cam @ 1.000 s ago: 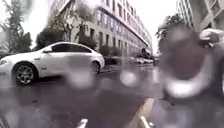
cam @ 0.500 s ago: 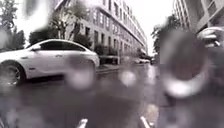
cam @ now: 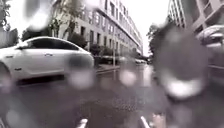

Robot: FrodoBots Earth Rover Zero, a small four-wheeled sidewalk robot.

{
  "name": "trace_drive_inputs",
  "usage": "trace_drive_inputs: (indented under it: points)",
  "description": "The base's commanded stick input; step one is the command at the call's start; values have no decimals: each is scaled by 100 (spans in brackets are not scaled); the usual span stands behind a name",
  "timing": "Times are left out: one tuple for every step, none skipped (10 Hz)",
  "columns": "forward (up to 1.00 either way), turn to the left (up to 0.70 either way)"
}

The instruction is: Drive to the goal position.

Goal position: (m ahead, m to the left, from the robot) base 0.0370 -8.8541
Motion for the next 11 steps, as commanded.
trace_drive_inputs:
  points:
    - [70,-14]
    - [70,-14]
    - [70,-14]
    - [19,-55]
    - [0,-70]
    - [0,-70]
    - [0,-70]
    - [0,-70]
    - [0,-70]
    - [0,-70]
    - [0,-70]
